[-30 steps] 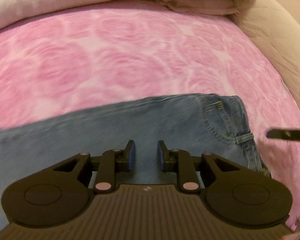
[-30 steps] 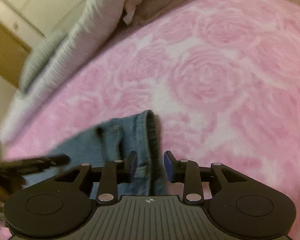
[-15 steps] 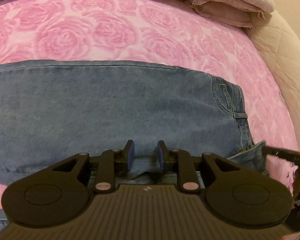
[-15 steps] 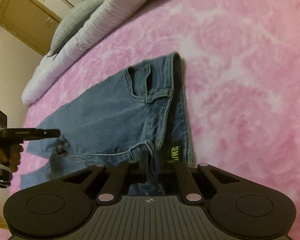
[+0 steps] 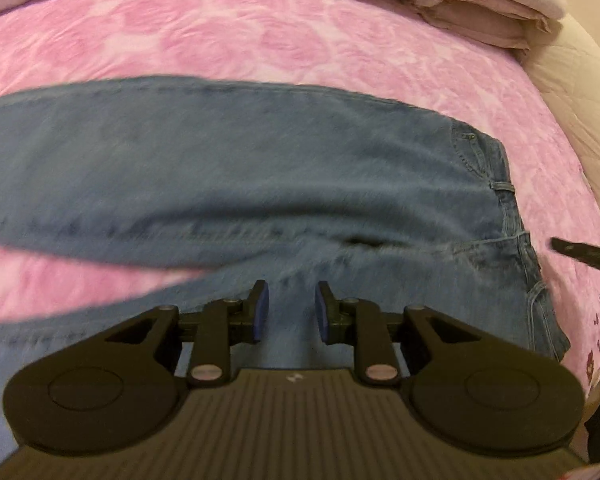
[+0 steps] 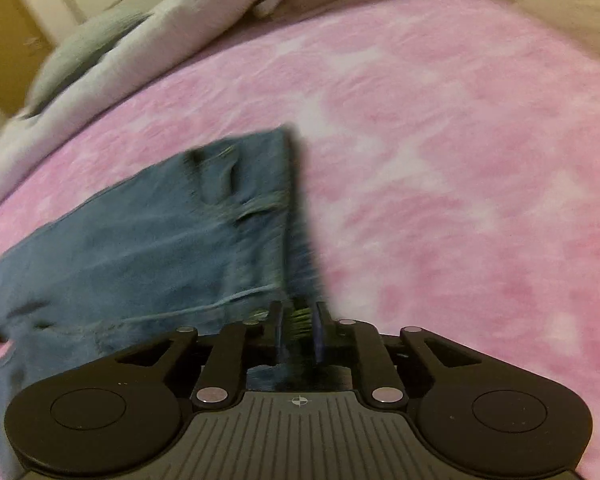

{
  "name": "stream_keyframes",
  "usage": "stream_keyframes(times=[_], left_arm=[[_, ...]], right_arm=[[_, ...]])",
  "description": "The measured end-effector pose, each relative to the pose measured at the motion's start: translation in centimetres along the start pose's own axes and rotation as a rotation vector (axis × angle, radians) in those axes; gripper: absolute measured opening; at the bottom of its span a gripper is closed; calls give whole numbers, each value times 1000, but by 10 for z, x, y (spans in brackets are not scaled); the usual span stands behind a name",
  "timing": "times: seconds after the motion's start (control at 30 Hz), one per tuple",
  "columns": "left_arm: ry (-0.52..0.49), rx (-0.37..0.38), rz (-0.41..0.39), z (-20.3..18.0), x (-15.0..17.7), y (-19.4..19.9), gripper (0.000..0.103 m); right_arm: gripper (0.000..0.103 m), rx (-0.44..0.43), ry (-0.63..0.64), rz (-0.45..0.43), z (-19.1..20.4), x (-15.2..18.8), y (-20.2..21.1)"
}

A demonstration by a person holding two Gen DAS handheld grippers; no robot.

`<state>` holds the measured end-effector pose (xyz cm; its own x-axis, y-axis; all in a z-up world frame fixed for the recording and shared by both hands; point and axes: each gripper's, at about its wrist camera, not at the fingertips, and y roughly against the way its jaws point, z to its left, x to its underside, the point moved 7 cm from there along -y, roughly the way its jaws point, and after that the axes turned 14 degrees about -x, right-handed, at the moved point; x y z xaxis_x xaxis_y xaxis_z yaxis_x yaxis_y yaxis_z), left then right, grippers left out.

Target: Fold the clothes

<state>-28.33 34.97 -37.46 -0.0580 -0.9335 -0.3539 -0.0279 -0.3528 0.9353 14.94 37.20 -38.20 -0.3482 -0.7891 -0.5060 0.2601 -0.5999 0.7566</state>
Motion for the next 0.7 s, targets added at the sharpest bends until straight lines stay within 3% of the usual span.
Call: stream_keyframes(times=[0.07,0.17,0.33,0.4,0.47,0.6,0.7], left_arm=[[35,-20,24,13,15,6,20],[42,-56,55,28,39,1,20],[52,-116,106,53,79,-5,20],[56,-140,127,63,95,-8,20],[60,-165,147,72,111,-11,20],[68,-250,210,113,130,7,20],[53,-276,202,131,126,39,20]], right_arm=[[14,46,-7,-27,4,1,21],[14,-34,-18,-31,34,17,48],[14,-137,108,91,111,93,41],[14,-68,182,163,122,127,24],[14,91,214,221,112,151,18],[18,168,49,209,95,157,43],[18,238,-49,204,103,154,66]])
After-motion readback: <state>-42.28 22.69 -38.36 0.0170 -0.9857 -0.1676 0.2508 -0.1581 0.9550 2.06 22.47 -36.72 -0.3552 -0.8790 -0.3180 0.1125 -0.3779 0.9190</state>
